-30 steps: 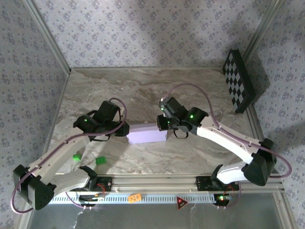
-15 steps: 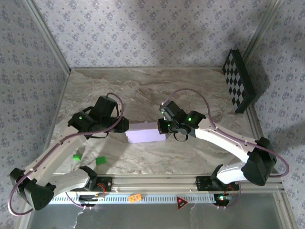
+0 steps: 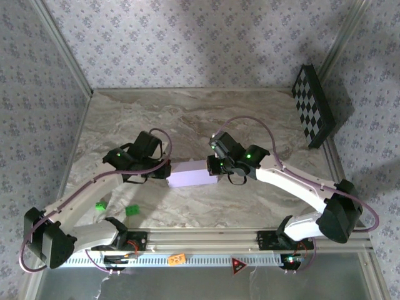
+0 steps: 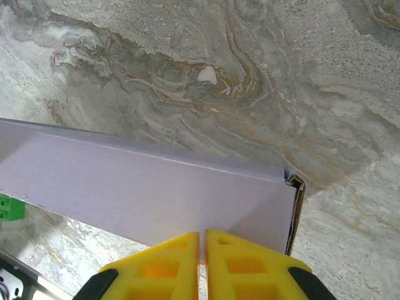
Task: Fold the paper box
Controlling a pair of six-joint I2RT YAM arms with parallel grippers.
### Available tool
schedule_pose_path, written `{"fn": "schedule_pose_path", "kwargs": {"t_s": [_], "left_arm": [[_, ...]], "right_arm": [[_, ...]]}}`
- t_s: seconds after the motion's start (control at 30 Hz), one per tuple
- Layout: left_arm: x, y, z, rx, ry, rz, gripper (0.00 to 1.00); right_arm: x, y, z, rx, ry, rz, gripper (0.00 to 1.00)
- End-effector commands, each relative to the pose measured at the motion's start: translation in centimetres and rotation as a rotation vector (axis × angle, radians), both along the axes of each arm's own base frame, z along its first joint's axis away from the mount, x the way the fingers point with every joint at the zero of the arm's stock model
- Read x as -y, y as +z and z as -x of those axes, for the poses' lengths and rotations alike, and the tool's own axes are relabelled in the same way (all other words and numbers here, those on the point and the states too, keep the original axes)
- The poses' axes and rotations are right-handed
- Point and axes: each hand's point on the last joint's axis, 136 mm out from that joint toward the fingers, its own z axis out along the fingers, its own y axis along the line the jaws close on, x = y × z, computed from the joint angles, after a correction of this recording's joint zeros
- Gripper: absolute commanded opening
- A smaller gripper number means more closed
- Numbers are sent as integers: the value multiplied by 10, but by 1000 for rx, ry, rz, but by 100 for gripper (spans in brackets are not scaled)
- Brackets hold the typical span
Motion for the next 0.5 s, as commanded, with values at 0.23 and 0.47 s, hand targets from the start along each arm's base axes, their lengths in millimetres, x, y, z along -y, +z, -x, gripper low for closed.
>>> {"fn": "schedule_pose_path", "kwargs": {"t_s": [0.23, 0.47], "left_arm": [[-14, -32, 12, -90, 19, -89, 2], [-23, -45, 20, -128, 31, -133, 1]], "right_arm": [[4, 29, -4, 23, 11, 19, 13], [41, -48, 16, -118, -42, 165, 11]]}}
